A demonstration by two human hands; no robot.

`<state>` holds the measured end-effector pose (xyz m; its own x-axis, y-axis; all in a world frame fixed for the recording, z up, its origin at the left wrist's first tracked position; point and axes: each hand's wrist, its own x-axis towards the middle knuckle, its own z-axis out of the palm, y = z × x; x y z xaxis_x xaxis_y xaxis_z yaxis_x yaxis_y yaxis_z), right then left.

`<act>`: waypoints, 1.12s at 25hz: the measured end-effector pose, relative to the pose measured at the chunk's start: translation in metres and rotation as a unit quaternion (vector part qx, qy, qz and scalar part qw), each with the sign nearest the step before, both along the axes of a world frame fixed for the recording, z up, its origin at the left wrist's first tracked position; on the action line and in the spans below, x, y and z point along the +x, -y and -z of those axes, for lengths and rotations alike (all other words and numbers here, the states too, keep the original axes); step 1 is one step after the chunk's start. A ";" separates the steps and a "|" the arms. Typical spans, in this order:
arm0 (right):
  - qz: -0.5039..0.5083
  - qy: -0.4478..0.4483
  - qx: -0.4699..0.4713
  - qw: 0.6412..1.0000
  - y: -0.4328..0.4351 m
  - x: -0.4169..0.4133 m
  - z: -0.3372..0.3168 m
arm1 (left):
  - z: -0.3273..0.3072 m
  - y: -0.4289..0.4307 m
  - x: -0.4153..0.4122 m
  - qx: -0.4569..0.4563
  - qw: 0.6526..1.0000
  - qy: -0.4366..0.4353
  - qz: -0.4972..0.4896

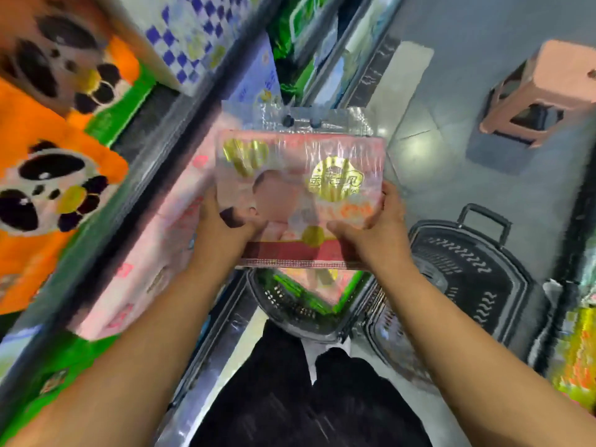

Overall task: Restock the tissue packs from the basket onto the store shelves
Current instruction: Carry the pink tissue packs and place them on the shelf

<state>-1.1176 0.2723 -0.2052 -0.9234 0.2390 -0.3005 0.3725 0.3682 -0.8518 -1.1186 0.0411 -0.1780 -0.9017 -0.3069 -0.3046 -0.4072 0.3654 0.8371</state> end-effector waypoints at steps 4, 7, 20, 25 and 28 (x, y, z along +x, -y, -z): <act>-0.114 -0.056 -0.003 0.992 0.014 0.010 -0.068 | -0.062 0.020 0.056 -0.002 0.996 -0.044 -0.074; -0.186 -0.094 -0.004 0.978 0.035 0.018 -0.123 | -0.109 0.037 0.094 -0.020 0.988 -0.086 -0.125; -0.339 -0.267 -0.043 0.901 0.126 0.061 -0.308 | -0.271 0.097 0.222 -0.172 0.922 -0.250 -0.242; -0.356 -0.296 -0.076 0.883 0.167 0.083 -0.352 | -0.319 0.135 0.259 -0.195 0.908 -0.282 -0.241; -0.367 -0.298 -0.089 0.877 0.188 0.085 -0.371 | -0.345 0.151 0.266 -0.243 0.900 -0.272 -0.238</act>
<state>-1.0321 0.0843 0.1661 -0.8150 -0.4865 0.3149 -0.4389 0.1634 -0.8836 -0.8521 -0.1098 0.1666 -0.6079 -0.6760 0.4165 -0.1927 0.6344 0.7486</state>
